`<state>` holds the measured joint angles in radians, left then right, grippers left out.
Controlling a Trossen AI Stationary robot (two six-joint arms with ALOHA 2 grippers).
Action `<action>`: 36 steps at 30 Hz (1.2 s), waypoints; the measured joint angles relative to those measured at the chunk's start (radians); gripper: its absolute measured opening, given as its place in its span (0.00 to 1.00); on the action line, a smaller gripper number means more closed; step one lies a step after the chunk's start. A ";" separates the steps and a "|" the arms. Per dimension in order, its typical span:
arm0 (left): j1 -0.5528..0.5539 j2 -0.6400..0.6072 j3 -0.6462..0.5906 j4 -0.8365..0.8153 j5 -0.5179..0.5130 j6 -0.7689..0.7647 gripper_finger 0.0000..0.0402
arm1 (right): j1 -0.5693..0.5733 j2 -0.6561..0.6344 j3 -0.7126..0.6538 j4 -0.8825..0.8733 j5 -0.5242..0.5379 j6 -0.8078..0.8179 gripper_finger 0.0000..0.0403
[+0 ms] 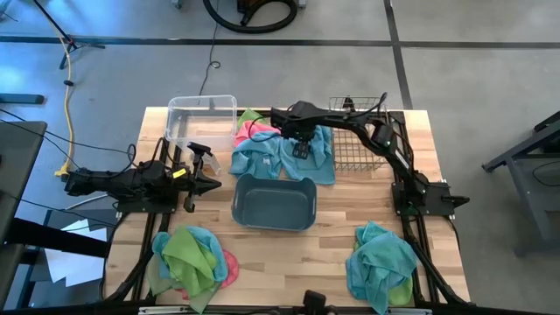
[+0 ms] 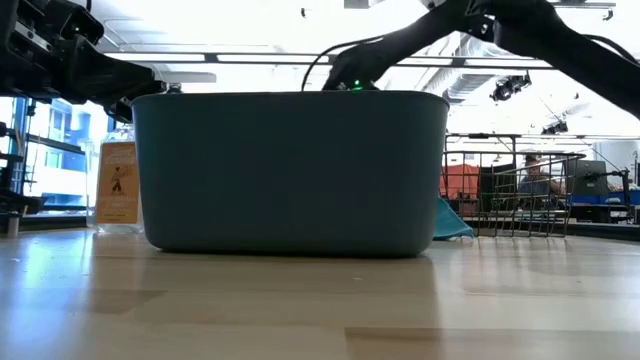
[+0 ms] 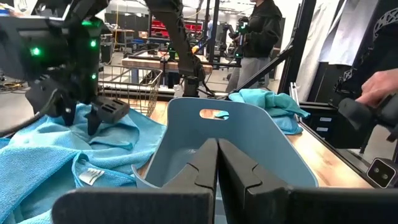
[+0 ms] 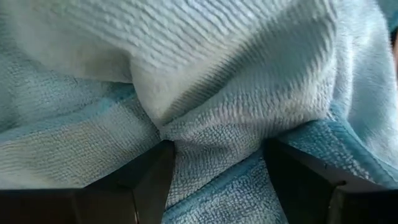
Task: Sort microfiber towel by color & place in baskets
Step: Put the blue microfiber cloth into the gold wire basket
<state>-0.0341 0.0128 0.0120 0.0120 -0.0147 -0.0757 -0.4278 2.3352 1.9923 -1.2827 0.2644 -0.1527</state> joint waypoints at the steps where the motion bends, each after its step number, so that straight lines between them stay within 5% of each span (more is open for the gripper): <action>1: 0.000 0.000 0.000 0.000 0.000 0.000 0.00 | 0.000 0.006 0.000 0.000 -0.002 -0.009 0.61; 5: 0.000 0.000 0.000 0.000 0.000 0.000 0.00 | 0.001 0.016 0.000 0.007 0.014 -0.051 0.50; 11: 0.000 0.000 0.000 0.000 0.000 0.000 0.00 | 0.003 -0.002 0.006 -0.002 -0.022 -0.081 0.05; 30: 0.000 0.000 0.000 0.000 0.000 0.000 0.00 | 0.002 -0.172 0.366 -0.126 -0.127 -0.114 0.00; 36: 0.000 0.000 0.000 0.000 0.000 0.000 0.00 | 0.021 -0.304 0.284 -0.055 -0.256 -0.078 0.00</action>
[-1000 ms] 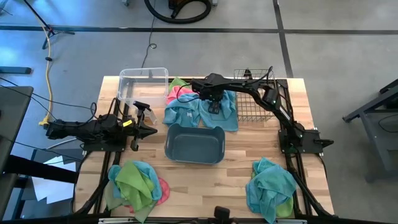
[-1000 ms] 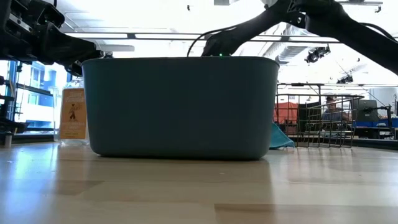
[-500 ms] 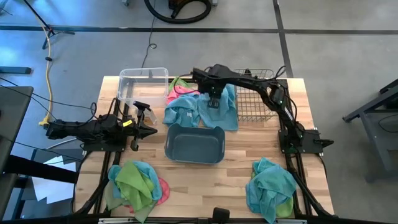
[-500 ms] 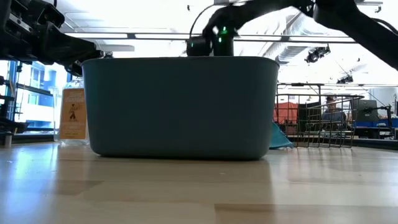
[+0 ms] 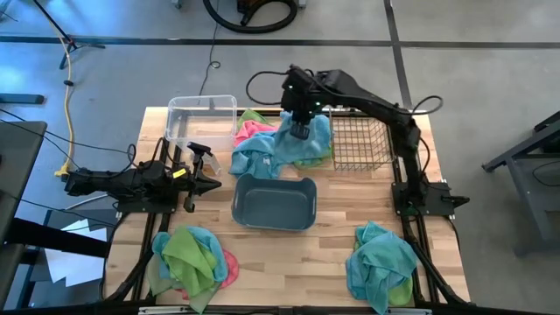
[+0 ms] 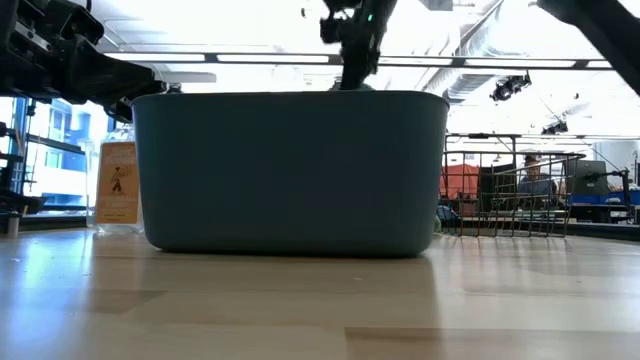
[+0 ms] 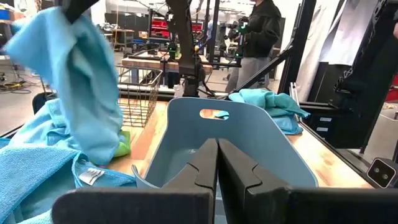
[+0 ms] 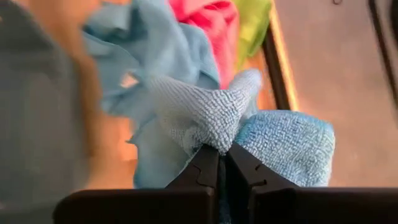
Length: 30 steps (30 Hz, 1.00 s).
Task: Sort microfiber towel by color & place in baskets
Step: Put the blue microfiber cloth into the gold wire basket
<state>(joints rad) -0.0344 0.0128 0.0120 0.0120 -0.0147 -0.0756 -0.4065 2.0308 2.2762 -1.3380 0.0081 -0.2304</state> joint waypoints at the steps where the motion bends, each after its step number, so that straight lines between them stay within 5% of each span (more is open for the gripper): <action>1: 0.000 0.000 0.000 0.000 0.000 0.000 0.00 | 0.005 -0.017 -0.008 0.006 -0.011 0.002 0.00; 11: 0.000 0.000 0.000 0.000 0.000 0.000 0.00 | 0.074 -0.173 -0.088 0.229 -0.245 0.053 0.00; 16: 0.000 0.000 0.000 0.000 0.000 0.000 0.00 | 0.120 -0.251 -0.171 0.315 -0.271 0.078 0.00; 23: 0.000 0.000 0.000 0.000 0.000 0.000 0.00 | 0.179 -0.445 -0.479 0.597 -0.289 0.224 0.00; 30: 0.000 0.000 0.000 0.000 0.000 0.000 0.00 | 0.263 -0.664 -0.855 1.129 -0.272 0.413 0.00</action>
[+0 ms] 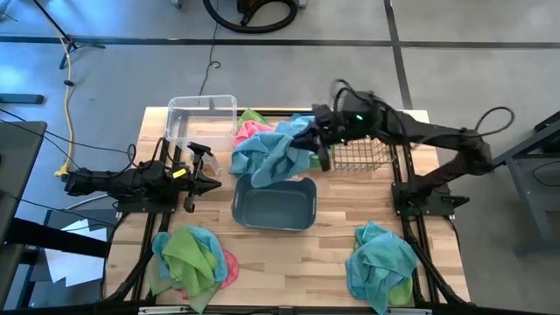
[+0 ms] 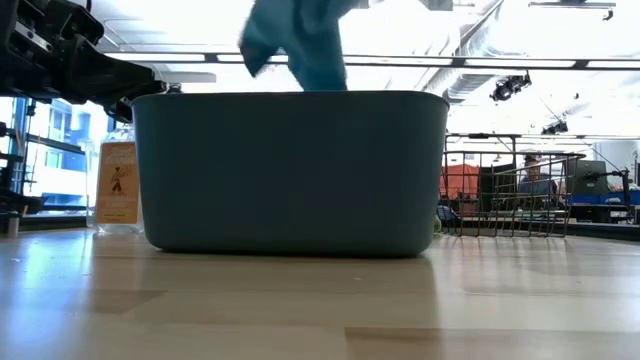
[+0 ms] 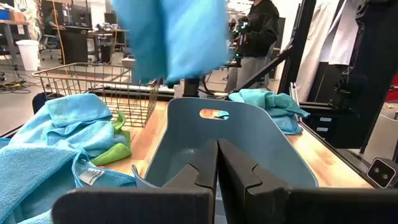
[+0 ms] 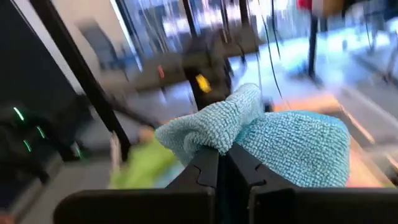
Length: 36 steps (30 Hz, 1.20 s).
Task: Sort microfiber towel by color & place in baskets
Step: Put the blue microfiber cloth into the gold wire basket
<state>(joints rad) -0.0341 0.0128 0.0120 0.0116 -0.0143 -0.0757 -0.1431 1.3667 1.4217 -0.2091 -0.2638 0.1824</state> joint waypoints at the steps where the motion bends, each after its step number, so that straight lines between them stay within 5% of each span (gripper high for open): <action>1: 0.000 0.000 0.000 0.000 0.000 0.000 0.00 | 0.015 -0.017 -0.047 0.075 0.014 0.018 0.00; 11: 0.000 0.000 0.000 0.000 0.000 0.000 0.00 | 0.139 -0.055 -0.318 0.552 0.234 -0.027 0.00; 30: 0.000 0.000 0.000 0.000 0.000 0.000 0.00 | 0.146 -0.061 -0.320 0.538 0.232 -0.026 0.00; 36: 0.000 0.000 0.000 0.000 0.000 0.000 0.00 | 0.128 -0.125 -0.320 0.343 0.334 -0.042 0.00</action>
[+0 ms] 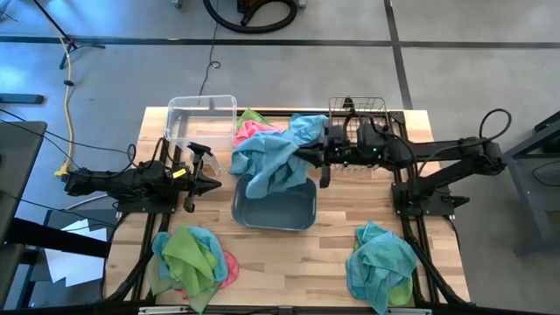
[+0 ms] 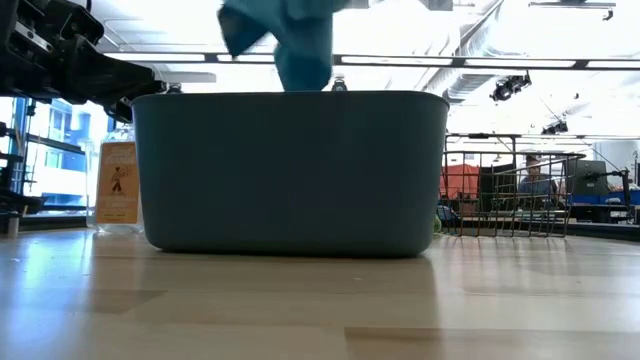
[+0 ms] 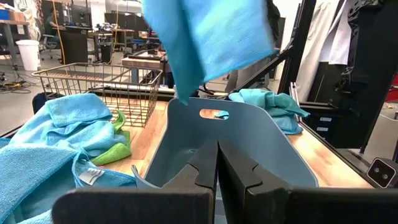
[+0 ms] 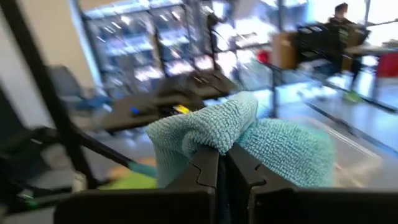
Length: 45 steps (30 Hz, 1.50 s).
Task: Sort microfiber towel by color & place in baskets
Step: Put the blue microfiber cloth into the gold wire basket
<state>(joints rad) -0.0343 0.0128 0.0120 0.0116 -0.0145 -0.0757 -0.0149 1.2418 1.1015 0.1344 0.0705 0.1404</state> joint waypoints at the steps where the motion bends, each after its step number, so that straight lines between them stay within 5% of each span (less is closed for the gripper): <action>1: 0.000 0.000 0.000 0.000 0.000 0.000 0.00 | -0.008 -0.017 0.000 -0.041 0.010 -0.010 0.00; 5: 0.000 0.000 0.000 0.000 0.000 0.000 0.00 | -0.056 -0.109 -0.016 -0.168 0.050 -0.032 0.00; 13: 0.000 0.000 0.000 0.000 0.000 0.000 0.00 | -0.187 -0.388 -0.252 -0.208 0.161 0.017 0.00; 19: 0.000 0.000 0.000 0.000 0.000 0.000 0.00 | -0.333 -0.476 -0.255 -0.377 0.259 -0.011 0.00; 32: 0.000 0.000 0.000 0.000 0.000 0.000 0.00 | -0.668 -0.268 0.064 -0.764 0.238 -0.150 0.00; 45: 0.000 0.000 0.000 0.000 0.000 0.000 0.00 | -0.796 -0.023 0.080 -1.071 0.074 -0.246 0.00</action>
<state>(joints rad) -0.0345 0.0130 0.0120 0.0120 -0.0145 -0.0757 -0.8105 1.2190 1.1812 -0.9367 0.1449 -0.1058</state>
